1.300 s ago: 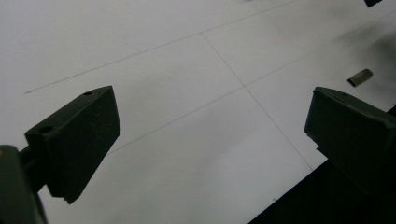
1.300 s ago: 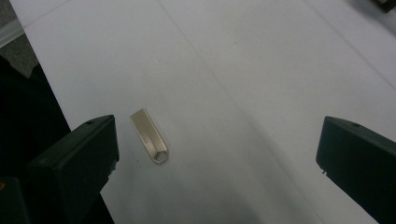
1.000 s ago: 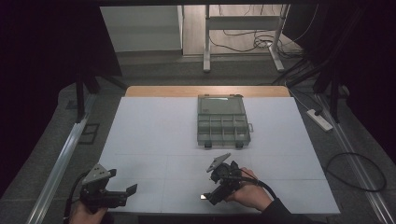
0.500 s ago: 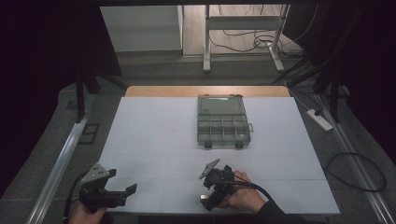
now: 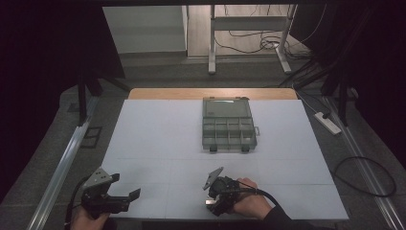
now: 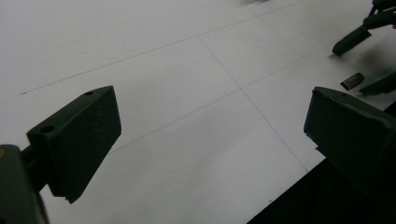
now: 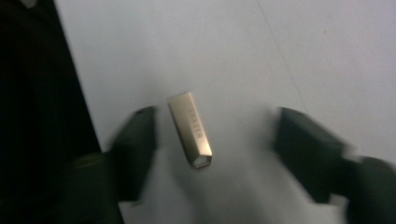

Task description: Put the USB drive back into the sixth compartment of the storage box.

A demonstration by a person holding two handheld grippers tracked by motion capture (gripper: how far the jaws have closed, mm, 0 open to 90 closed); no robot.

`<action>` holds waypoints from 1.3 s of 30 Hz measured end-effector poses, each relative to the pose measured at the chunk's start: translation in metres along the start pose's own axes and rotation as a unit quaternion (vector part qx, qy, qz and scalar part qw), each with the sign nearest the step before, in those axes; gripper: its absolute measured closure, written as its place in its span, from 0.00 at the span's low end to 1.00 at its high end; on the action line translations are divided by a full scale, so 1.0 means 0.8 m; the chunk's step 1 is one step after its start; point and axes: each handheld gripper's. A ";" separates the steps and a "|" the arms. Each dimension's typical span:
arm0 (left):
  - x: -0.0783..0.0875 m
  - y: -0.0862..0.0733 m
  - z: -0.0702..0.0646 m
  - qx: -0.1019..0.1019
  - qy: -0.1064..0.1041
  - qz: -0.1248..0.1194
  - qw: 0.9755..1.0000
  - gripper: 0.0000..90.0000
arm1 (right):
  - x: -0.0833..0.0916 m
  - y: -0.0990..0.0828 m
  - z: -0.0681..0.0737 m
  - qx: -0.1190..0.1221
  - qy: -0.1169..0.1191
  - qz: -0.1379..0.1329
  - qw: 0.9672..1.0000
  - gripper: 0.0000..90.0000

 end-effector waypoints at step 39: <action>-0.003 0.002 -0.004 -0.017 0.001 0.012 1.000 0.05 | 0.042 0.013 -0.039 -0.046 0.023 -0.069 0.996 0.87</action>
Point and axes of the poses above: each handheld gripper's, and its own axes: x roughly backward along the jaws, y roughly out of its top, z roughly to its left, and after that the axes turned 12 degrees about -x, right-handed
